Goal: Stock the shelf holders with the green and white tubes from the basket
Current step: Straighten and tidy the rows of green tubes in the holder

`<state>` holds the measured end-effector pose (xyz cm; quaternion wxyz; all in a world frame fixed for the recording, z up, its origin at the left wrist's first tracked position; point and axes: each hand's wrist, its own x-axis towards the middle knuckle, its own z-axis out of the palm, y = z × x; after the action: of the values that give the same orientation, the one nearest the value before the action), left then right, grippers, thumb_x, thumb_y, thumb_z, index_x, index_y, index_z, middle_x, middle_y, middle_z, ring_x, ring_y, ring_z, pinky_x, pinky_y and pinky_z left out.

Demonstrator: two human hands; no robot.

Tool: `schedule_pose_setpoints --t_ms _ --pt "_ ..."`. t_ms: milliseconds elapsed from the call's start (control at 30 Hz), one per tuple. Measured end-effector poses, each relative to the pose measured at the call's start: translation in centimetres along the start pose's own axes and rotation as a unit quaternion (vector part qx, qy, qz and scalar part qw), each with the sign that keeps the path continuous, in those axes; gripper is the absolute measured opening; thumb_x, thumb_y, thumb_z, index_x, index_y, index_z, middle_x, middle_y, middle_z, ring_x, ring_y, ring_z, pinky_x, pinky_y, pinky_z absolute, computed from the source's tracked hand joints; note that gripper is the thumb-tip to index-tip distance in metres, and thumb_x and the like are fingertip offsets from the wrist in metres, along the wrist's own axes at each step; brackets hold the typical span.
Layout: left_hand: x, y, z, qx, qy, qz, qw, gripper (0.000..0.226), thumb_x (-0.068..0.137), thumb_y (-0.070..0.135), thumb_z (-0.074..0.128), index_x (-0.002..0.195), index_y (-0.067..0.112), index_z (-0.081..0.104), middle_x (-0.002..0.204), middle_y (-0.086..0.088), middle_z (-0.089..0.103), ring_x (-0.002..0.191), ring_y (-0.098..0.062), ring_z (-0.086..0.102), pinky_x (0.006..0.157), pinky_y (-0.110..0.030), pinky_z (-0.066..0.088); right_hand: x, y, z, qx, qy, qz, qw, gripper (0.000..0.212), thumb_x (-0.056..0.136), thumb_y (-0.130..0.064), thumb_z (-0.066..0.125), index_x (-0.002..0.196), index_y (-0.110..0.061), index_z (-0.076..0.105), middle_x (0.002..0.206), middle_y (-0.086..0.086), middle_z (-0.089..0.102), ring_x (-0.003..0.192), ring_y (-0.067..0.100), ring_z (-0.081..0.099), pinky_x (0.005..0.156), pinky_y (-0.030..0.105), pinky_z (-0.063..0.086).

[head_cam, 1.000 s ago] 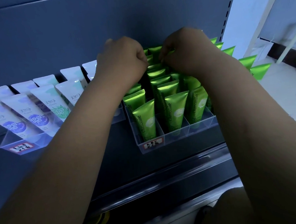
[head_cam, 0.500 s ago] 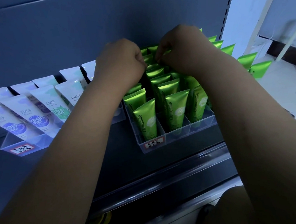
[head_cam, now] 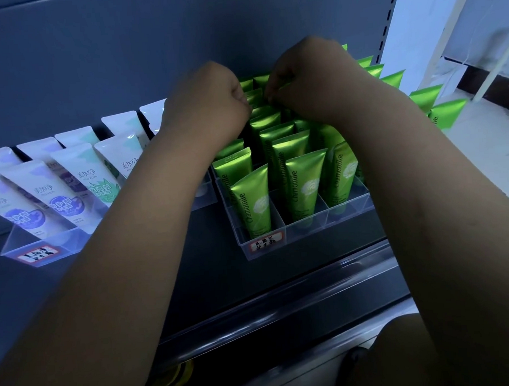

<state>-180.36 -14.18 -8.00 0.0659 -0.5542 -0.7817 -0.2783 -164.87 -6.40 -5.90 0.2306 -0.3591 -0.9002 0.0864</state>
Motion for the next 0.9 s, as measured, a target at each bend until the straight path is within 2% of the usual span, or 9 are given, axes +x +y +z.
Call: schedule_pose_setpoints --t_ms 167,333,633,900 --pt "-0.09 -0.19 0.15 -0.009 -0.008 -0.002 1.000 0.014 0.083 0.028 0.065 0.088 0.025 0.078 0.092 0.003 0.072 0.090 -0.025 0.066 0.080 -0.038 0.056 0.00 0.06 0.19 0.019 0.006 0.006 1.000 0.016 0.092 -0.024 0.066 0.099 -0.028 0.080 0.100 0.003 0.073 0.099 0.025 0.067 0.094 0.039 0.055" --pt "-0.11 -0.19 0.16 -0.024 -0.012 -0.011 1.000 0.013 0.081 0.029 0.065 0.086 0.027 0.077 0.091 0.004 0.072 0.091 -0.025 0.067 0.084 -0.043 0.058 0.08 0.18 0.21 0.025 0.011 0.008 1.000 0.016 0.092 -0.024 0.065 0.099 -0.025 0.080 0.102 0.004 0.074 0.101 0.025 0.067 0.094 0.037 0.053" --pt "-0.28 0.00 -0.02 -0.032 -0.008 -0.013 0.999 0.013 0.084 0.026 0.065 0.086 0.027 0.078 0.090 0.007 0.072 0.090 -0.021 0.066 0.082 -0.038 0.057 0.45 0.46 0.56 -0.022 0.024 0.012 0.999 0.024 0.092 -0.022 0.057 0.096 -0.008 0.077 0.098 0.014 0.071 0.096 0.033 0.065 0.087 0.042 0.056" --pt "-0.38 0.21 -0.28 -0.072 0.023 -0.005 0.997 0.017 0.084 0.018 0.062 0.084 0.026 0.077 0.085 0.013 0.070 0.089 -0.016 0.067 0.080 -0.036 0.056 0.22 0.38 0.43 0.005 0.039 0.016 0.999 0.022 0.089 -0.020 0.057 0.096 -0.014 0.078 0.098 0.008 0.073 0.097 0.029 0.066 0.086 0.039 0.056"
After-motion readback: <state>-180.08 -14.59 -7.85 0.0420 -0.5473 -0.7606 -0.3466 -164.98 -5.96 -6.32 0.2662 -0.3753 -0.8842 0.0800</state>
